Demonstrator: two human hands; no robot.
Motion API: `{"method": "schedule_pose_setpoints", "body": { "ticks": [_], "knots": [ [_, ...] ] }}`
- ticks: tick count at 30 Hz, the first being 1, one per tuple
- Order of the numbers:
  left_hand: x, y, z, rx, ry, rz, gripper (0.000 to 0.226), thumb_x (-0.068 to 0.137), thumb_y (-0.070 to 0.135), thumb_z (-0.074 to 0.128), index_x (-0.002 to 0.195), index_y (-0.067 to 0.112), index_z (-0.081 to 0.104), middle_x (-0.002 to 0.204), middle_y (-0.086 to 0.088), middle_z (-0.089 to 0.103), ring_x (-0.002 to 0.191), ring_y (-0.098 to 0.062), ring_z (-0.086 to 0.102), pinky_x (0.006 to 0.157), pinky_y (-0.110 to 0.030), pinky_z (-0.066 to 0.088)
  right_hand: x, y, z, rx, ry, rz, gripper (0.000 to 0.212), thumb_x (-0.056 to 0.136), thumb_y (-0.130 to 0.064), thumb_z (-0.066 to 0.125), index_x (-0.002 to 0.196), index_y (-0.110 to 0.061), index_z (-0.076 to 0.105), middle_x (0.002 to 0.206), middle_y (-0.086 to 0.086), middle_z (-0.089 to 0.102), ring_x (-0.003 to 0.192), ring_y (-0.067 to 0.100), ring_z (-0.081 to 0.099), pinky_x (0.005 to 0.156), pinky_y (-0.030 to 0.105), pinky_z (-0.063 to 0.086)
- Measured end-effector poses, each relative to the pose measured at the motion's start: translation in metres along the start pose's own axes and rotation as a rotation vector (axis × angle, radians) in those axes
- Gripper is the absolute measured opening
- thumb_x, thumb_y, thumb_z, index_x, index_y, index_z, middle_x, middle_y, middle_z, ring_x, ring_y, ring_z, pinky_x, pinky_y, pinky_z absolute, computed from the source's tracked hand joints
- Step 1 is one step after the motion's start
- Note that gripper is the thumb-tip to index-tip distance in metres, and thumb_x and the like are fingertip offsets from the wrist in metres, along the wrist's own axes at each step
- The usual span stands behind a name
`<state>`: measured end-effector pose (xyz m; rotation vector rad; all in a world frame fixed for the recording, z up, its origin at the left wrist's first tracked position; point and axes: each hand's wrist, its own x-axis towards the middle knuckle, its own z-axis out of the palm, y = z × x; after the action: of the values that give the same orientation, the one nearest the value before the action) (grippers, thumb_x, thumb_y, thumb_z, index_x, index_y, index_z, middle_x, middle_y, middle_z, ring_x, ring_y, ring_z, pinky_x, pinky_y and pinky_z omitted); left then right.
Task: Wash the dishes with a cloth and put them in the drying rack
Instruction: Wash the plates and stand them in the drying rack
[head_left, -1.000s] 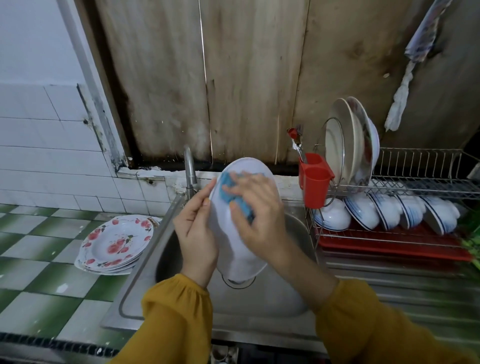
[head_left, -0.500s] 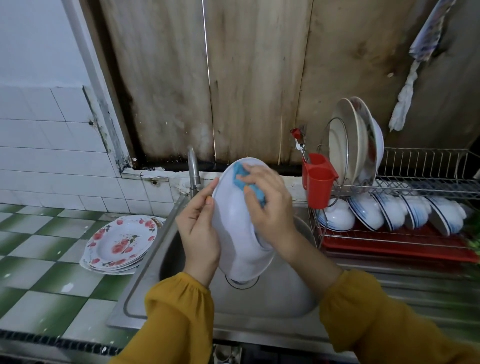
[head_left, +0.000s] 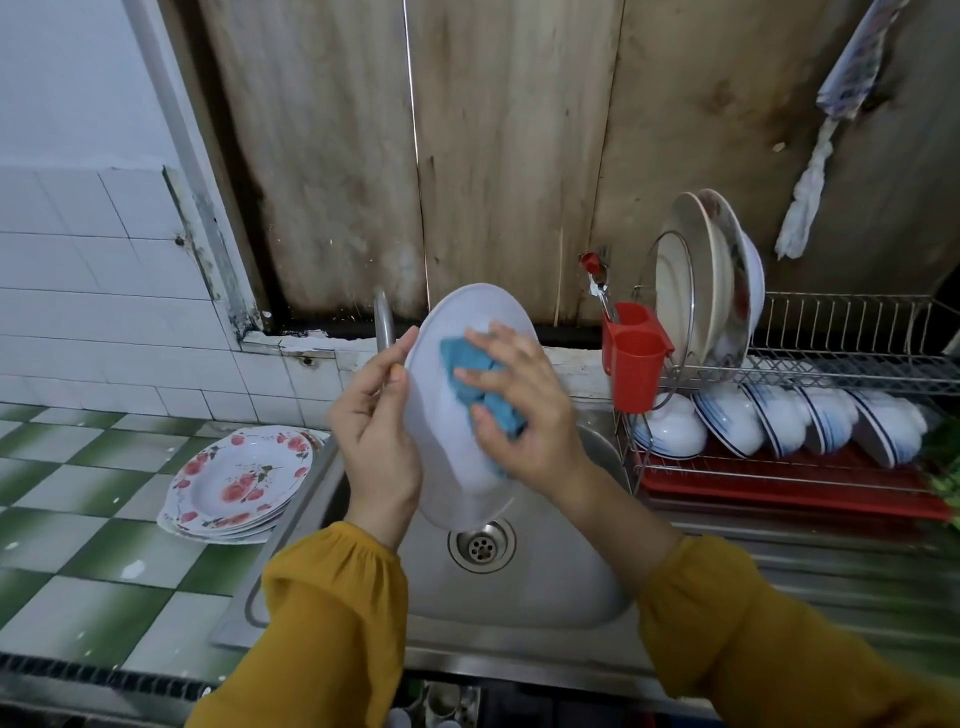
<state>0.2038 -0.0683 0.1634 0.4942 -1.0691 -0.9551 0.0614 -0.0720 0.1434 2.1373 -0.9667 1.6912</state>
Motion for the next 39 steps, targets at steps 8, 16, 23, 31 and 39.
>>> {"method": "schedule_pose_setpoints", "body": {
  "ticks": [8, 16, 23, 31, 39],
  "knots": [
    [-0.022, -0.01, 0.0, 0.037, -0.024, -0.042, 0.029, 0.091, 0.002, 0.051, 0.112, 0.016, 0.065, 0.097, 0.017, 0.074, 0.099, -0.003, 0.066, 0.083, -0.015, 0.049, 0.012, -0.006, 0.011, 0.082, 0.248, 0.905, 0.023, 0.099, -0.023, 0.047, 0.113, -0.016, 0.064, 0.113, -0.011, 0.061, 0.111, 0.015, 0.057, 0.092, 0.026, 0.041],
    [-0.016, -0.014, -0.013, 0.181, 0.01, 0.003, 0.024, 0.092, 0.013, 0.051, 0.107, 0.022, 0.068, 0.104, 0.0, 0.072, 0.094, -0.014, 0.068, 0.08, -0.021, 0.054, -0.024, -0.013, 0.015, -0.131, -0.118, 0.009, 0.031, 0.089, -0.023, 0.052, 0.111, -0.01, 0.069, 0.134, 0.009, 0.059, 0.13, 0.03, 0.048, 0.112, 0.046, 0.031],
    [-0.035, -0.009, -0.013, 0.297, -0.113, 0.011, 0.026, 0.09, 0.016, 0.052, 0.109, 0.025, 0.067, 0.107, 0.005, 0.07, 0.1, -0.004, 0.067, 0.084, -0.017, 0.051, 0.006, 0.035, 0.0, 0.311, 0.294, 1.285, 0.029, 0.094, -0.021, 0.049, 0.067, -0.024, 0.059, 0.073, 0.0, 0.057, 0.074, 0.019, 0.052, 0.075, 0.036, 0.041],
    [-0.028, -0.015, -0.011, 0.327, -0.056, -0.014, 0.025, 0.094, 0.008, 0.054, 0.108, 0.025, 0.067, 0.097, 0.009, 0.072, 0.086, 0.001, 0.067, 0.076, -0.015, 0.051, -0.003, -0.019, 0.018, -0.099, -0.035, 0.493, 0.042, 0.096, -0.031, 0.046, 0.134, -0.017, 0.058, 0.145, 0.003, 0.051, 0.135, 0.017, 0.043, 0.115, 0.032, 0.026],
    [-0.024, -0.013, -0.011, 0.284, 0.045, -0.039, 0.031, 0.097, 0.004, 0.053, 0.103, 0.03, 0.068, 0.089, 0.011, 0.075, 0.083, -0.003, 0.069, 0.073, -0.016, 0.053, 0.001, 0.013, 0.013, 0.205, 0.23, 0.983, 0.036, 0.1, -0.029, 0.046, 0.135, -0.028, 0.055, 0.151, -0.005, 0.041, 0.139, 0.013, 0.036, 0.116, 0.041, 0.03]
  ]
}}
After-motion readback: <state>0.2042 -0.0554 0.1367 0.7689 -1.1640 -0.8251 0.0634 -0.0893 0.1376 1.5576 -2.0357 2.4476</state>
